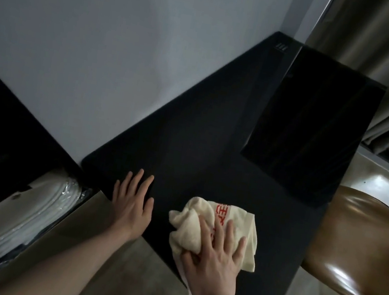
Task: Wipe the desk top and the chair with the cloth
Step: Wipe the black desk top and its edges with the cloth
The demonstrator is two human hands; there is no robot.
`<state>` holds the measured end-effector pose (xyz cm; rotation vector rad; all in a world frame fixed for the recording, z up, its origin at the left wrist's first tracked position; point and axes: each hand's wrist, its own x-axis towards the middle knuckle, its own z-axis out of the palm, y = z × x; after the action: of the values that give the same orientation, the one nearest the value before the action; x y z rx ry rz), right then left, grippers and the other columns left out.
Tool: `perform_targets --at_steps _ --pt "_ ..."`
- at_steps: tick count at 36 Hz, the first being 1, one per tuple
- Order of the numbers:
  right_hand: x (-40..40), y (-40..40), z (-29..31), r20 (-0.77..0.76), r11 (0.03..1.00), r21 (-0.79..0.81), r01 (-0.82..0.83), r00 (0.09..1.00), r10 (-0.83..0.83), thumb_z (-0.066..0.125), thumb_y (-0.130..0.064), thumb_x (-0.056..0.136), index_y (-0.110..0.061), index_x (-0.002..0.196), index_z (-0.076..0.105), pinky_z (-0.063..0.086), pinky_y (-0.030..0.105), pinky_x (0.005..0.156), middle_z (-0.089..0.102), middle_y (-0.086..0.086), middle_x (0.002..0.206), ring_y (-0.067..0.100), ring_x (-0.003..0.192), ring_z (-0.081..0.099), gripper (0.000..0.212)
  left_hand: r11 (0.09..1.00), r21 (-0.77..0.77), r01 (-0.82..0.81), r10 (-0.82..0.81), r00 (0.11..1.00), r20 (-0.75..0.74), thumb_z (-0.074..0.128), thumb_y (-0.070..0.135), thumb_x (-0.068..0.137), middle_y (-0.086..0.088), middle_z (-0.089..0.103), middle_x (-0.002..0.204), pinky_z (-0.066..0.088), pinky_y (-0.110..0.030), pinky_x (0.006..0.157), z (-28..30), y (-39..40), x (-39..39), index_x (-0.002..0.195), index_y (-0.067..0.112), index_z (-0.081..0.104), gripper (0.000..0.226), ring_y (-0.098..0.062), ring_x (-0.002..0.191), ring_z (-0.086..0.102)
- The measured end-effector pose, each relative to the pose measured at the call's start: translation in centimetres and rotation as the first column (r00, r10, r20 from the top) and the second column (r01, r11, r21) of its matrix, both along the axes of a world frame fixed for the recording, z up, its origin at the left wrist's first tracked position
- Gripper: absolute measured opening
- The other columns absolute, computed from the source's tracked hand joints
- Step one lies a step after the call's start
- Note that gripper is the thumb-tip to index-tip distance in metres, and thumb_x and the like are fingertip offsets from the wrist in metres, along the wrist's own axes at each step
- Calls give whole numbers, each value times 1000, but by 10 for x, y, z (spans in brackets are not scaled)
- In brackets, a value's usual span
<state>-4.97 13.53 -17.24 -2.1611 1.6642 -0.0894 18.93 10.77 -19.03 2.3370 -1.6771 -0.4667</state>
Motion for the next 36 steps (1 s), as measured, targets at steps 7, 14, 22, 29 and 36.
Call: perform_targets --at_steps 7,14,22,29,36 --pt "13 -28 1 0 1000 -7 -15 1000 15 34 -72 87 -48 158 -1 -19 59 119 -2 -6 170 24 152 -28 83 998 -1 -60 60 998 -14 29 46 92 0 19 170 0 -51 125 3 -17 -2 157 27 36 68 -29 158 7" --pt "29 -59 0 15 999 -42 5 1000 -4 37 -70 85 -44 159 10 -12 63 120 6 -3 170 29 155 -16 83 969 31 -245 246 966 -72 39 37 106 5 9 172 -5 -50 126 9 -64 -12 161 30 24 58 -25 158 -3" --pt "33 -102 0 26 998 -57 31 999 -29 35 -72 85 -45 158 14 -9 62 121 11 -5 169 28 156 -10 81 975 10 -224 223 972 71 39 42 104 3 19 170 6 -54 127 0 -62 -13 160 31 30 57 -28 157 9" --pt "36 -140 3 25 997 -49 54 998 -53 33 -73 85 -45 156 17 -11 62 120 9 -8 168 27 155 -12 78 973 -2 -231 229 965 128 33 44 102 2 25 168 10 -55 126 -6 -65 -14 158 30 34 58 -29 156 15" --pt "39 -197 5 -4 996 -61 69 998 -70 36 -69 87 -40 154 23 -11 63 120 13 -4 168 29 156 -8 75 971 -28 -236 238 964 119 27 47 97 1 30 166 18 -56 124 -7 -70 -13 155 28 41 63 -31 154 21"
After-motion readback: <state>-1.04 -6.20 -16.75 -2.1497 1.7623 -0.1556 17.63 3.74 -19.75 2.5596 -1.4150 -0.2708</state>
